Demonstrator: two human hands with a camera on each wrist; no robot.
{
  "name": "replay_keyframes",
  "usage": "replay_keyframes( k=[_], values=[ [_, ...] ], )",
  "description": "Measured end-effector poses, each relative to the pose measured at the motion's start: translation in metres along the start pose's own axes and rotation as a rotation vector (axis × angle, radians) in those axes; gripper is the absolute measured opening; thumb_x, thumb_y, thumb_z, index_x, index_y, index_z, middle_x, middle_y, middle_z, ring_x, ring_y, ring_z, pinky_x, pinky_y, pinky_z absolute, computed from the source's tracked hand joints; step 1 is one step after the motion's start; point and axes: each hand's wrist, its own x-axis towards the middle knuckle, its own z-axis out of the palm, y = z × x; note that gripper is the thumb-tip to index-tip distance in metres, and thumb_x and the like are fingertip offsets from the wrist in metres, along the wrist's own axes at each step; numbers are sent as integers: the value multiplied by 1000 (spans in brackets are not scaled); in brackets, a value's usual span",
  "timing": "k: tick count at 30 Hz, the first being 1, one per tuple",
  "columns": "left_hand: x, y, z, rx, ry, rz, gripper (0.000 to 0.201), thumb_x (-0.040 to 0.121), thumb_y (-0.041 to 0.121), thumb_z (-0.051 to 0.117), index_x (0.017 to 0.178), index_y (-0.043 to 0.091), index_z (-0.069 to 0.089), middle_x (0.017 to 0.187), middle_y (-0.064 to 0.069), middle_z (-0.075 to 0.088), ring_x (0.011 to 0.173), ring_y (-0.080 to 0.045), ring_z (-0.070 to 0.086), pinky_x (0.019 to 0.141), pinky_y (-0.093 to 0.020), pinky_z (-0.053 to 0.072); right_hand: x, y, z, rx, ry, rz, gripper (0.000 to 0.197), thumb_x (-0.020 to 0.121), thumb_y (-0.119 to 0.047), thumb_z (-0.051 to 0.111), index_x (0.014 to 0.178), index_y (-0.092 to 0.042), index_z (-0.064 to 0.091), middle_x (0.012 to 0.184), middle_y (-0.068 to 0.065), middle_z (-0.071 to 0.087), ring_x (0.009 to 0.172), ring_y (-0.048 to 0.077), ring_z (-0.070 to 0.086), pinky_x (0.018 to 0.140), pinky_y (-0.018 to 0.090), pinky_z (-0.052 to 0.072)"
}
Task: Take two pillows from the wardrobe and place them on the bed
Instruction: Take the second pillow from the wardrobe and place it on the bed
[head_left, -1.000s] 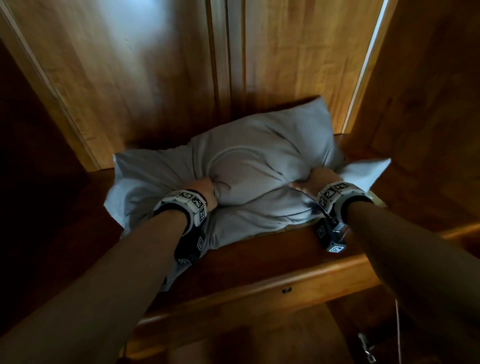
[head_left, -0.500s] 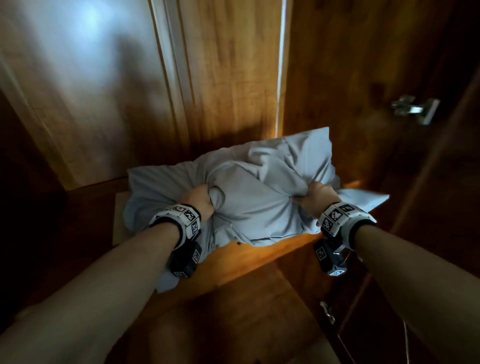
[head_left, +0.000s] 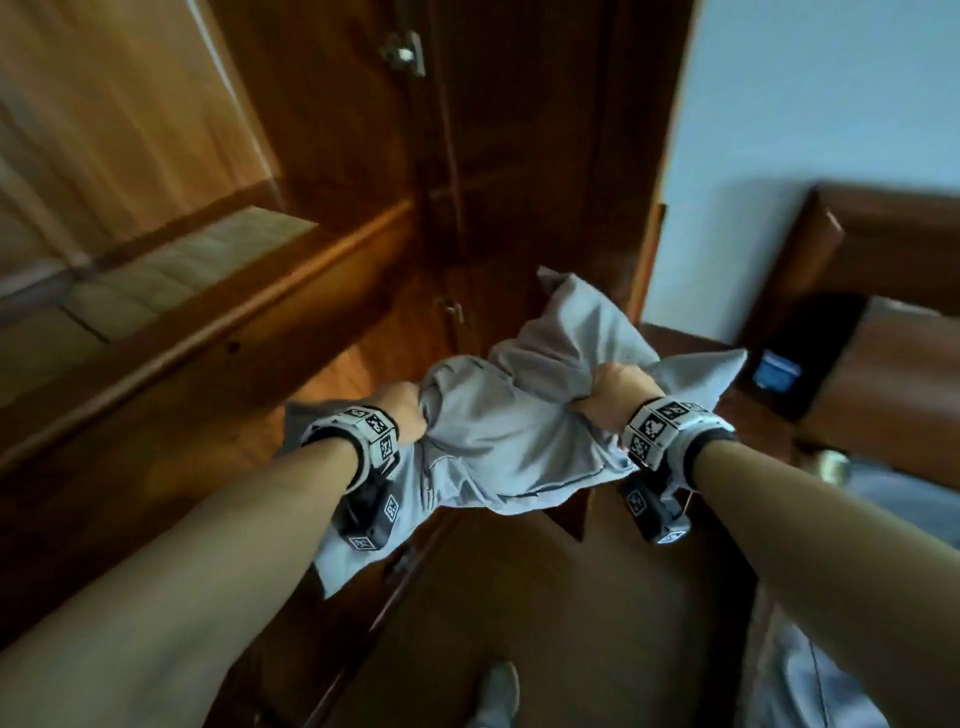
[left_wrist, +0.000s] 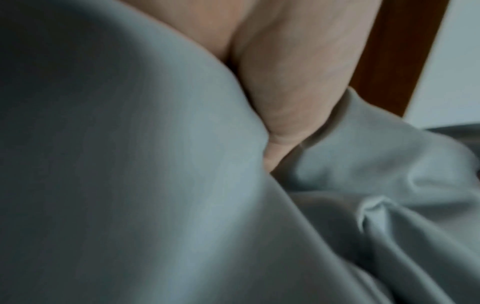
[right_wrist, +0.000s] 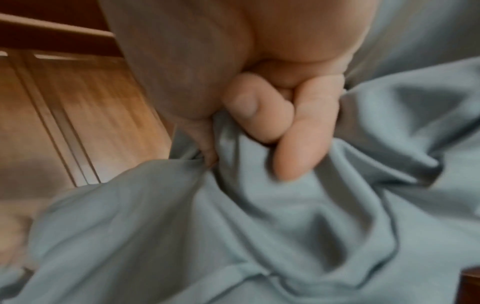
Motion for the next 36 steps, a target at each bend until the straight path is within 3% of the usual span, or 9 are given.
replay_keyframes(
  k=[4, 8, 16, 23, 27, 36],
  values=[
    [-15, 93, 81, 78, -171, 132, 30, 87, 22, 64, 113, 9, 69, 116, -17, 71, 106, -36, 68, 87, -38, 56, -48, 90, 9, -81, -25, 135, 36, 88, -40, 52, 104, -12, 68, 105, 15, 72, 97, 35, 69, 79, 36, 53],
    [-28, 179, 146, 132, -263, 246, 30, 86, 22, 62, 114, 14, 67, 119, -16, 70, 111, -38, 65, 91, -40, 54, -78, 184, 12, -38, -27, 361, 35, 83, -30, 49, 109, -15, 68, 111, 14, 71, 101, 35, 67, 83, 38, 54],
    [-37, 364, 227, 130, -361, 524, 39, 84, 20, 66, 122, 12, 63, 124, -17, 67, 119, -39, 60, 96, -38, 48, -158, 372, 11, 210, 155, 843, 39, 82, -17, 52, 119, -15, 62, 119, 23, 65, 110, 42, 62, 92, 42, 50],
    [-51, 512, 295, 250, -443, 708, 42, 83, 36, 70, 118, 13, 66, 118, -19, 70, 110, -40, 65, 88, -38, 51, -212, 511, 8, 371, 360, 1027, 38, 79, -16, 50, 114, -13, 63, 115, 24, 67, 108, 41, 64, 93, 44, 52],
    [-49, 578, 334, 315, -456, 757, 47, 83, 43, 63, 120, 15, 64, 123, -21, 68, 115, -42, 63, 95, -41, 52, -227, 570, 4, 435, 432, 1095, 34, 80, -13, 52, 111, -10, 64, 112, 26, 67, 107, 41, 64, 92, 42, 52],
    [22, 737, 449, 377, -556, 854, 35, 80, 32, 60, 110, 18, 68, 117, -18, 70, 112, -38, 64, 96, -43, 52, -185, 727, 17, 546, 513, 1272, 31, 77, -7, 51, 106, -6, 63, 110, 27, 68, 107, 42, 63, 91, 41, 51]
  ],
)
